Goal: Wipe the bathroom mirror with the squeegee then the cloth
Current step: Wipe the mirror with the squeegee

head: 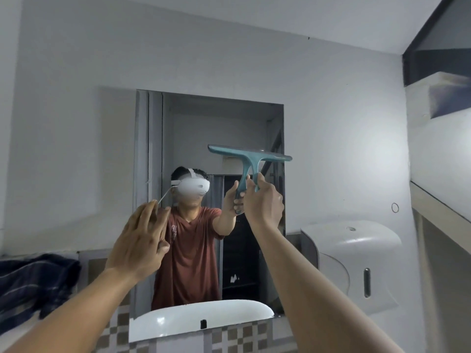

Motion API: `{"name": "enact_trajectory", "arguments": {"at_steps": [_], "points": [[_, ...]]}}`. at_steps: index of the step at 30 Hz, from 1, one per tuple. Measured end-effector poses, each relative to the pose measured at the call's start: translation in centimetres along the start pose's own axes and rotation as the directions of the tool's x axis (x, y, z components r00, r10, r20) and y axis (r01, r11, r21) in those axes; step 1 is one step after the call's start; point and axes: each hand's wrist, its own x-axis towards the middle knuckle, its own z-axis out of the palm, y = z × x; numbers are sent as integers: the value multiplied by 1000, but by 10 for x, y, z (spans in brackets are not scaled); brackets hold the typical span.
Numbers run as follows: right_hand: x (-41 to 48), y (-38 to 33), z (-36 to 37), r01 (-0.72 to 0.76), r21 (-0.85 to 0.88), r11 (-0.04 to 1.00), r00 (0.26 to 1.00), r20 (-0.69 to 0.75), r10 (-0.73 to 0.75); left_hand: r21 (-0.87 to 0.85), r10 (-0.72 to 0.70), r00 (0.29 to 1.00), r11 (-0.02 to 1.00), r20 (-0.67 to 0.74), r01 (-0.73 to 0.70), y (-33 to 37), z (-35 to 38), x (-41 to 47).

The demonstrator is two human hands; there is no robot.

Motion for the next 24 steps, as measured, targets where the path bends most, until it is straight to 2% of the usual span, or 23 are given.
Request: {"name": "enact_trajectory", "arguments": {"at_steps": [7,15,18,24], "points": [[-29,-11,33,-168,151,974,986,12,168,44,42,995,998,90,-46,-2,13,-42],[-54,-33,58,-284,396,873,959,102,265,38,34,994,999,100,-38,-2,12,-42],[-58,-39,62,-316,458,831,948,127,290,55,48,997,997,57,-51,-2,13,-48],[-71,-45,81,-313,381,870,950,128,285,56,36,997,998,75,-40,-1,29,-71]]}}
